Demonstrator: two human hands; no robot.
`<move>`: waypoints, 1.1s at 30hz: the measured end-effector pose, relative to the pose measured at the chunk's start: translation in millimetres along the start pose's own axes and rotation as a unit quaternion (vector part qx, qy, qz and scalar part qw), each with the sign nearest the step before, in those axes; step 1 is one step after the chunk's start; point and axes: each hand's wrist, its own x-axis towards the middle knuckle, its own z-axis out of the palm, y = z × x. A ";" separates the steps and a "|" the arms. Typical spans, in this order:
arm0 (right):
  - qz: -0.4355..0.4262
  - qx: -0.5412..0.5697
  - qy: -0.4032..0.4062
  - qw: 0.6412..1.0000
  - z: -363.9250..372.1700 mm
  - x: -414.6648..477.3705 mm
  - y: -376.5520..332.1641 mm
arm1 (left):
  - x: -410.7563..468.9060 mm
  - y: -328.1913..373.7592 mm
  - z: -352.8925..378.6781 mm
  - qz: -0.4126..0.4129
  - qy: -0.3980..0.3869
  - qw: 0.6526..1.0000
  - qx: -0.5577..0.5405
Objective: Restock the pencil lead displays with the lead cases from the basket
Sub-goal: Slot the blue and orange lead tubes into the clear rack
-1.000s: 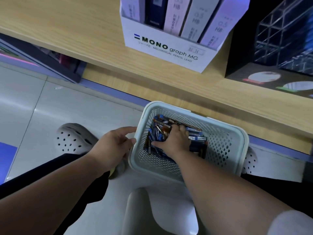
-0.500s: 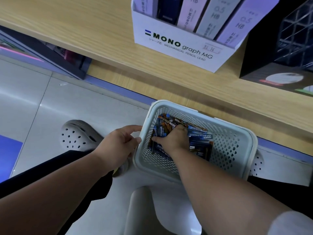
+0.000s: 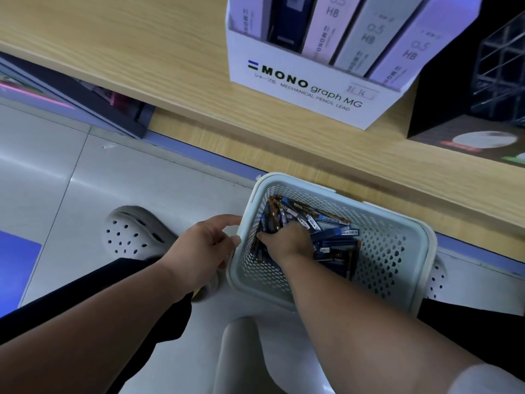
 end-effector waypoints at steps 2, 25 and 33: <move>-0.006 0.008 -0.007 1.000 -0.2 -1.2 0.2 | -0.5 0.5 0.0 0.002 -0.002 1.000 -0.001; -0.011 0.187 -0.087 0.978 15.0 -1.9 3.1 | -0.6 0.5 0.8 -0.011 -0.005 1.000 0.000; -0.017 0.273 -0.168 0.947 2.1 -0.8 11.7 | -1.2 2.0 1.1 -0.002 -0.001 1.000 0.028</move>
